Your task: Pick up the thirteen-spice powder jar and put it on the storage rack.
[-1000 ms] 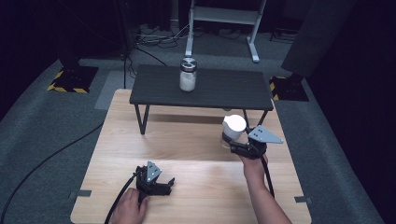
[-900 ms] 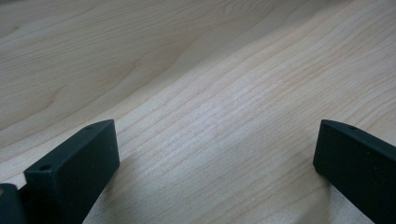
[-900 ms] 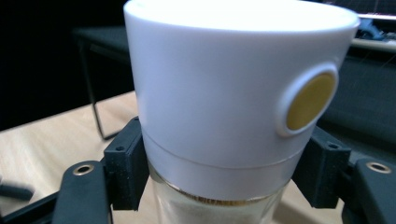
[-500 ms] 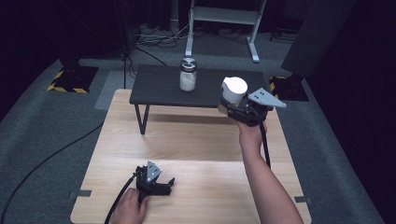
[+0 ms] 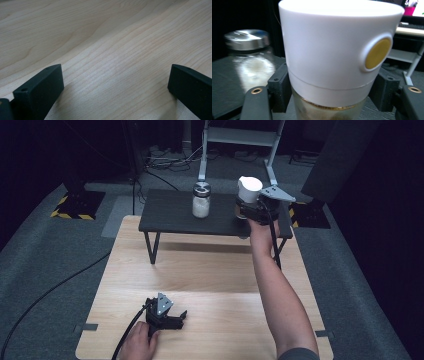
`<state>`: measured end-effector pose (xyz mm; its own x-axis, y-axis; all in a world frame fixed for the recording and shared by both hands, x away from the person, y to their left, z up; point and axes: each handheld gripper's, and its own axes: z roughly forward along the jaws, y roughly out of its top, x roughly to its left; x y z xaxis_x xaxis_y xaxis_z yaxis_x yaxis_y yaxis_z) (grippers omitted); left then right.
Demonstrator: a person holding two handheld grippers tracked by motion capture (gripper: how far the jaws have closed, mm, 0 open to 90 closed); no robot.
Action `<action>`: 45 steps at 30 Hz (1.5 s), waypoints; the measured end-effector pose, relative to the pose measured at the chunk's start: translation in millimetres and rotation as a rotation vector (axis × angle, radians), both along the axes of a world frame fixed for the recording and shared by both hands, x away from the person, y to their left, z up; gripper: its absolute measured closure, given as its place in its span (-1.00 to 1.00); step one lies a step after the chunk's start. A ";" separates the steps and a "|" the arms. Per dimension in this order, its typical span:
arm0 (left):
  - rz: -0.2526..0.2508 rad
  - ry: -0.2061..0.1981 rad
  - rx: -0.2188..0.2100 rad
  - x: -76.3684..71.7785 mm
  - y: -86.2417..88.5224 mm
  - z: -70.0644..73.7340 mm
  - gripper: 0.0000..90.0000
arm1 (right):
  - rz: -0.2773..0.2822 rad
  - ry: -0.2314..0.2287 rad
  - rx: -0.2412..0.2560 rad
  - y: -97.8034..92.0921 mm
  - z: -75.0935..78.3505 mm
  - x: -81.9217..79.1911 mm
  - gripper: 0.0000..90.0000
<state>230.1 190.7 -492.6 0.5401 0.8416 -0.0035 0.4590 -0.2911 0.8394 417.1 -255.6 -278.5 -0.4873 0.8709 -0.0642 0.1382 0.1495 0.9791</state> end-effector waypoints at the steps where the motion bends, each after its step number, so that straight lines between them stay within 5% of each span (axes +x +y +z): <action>1: 0.000 0.000 0.000 0.0 0.0 0.0 -0.99 | -0.004 0.010 -0.006 1.9 0.1 4.6 -0.34; 7: 0.000 0.000 0.000 0.0 0.0 0.0 -0.99 | -0.025 0.054 -0.033 9.7 -3.6 23.0 -0.34; 13: 0.000 0.000 0.000 0.0 0.0 0.0 -0.99 | -0.012 0.058 0.002 3.6 -9.1 26.7 -0.36; 17: 0.000 -0.001 0.001 0.0 0.1 0.0 -0.99 | -0.016 0.072 0.049 -2.9 -13.1 22.3 -0.64; 23: 0.000 -0.001 0.000 0.0 0.0 -0.1 -0.99 | -0.031 0.043 0.032 -17.9 -20.7 -6.4 -0.81; 34: 0.000 0.000 0.000 0.0 0.0 0.0 -0.99 | 0.010 0.014 0.039 -68.0 -40.9 -82.3 -0.83; 45: -0.001 -0.001 0.002 0.1 0.0 0.1 -0.99 | 0.050 0.063 0.029 -97.0 -93.8 -142.8 -0.84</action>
<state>230.2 190.7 -492.5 0.5408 0.8412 -0.0018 0.4581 -0.2927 0.8393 274.3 -352.6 -372.3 -0.5325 0.8464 -0.0073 0.1924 0.1294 0.9727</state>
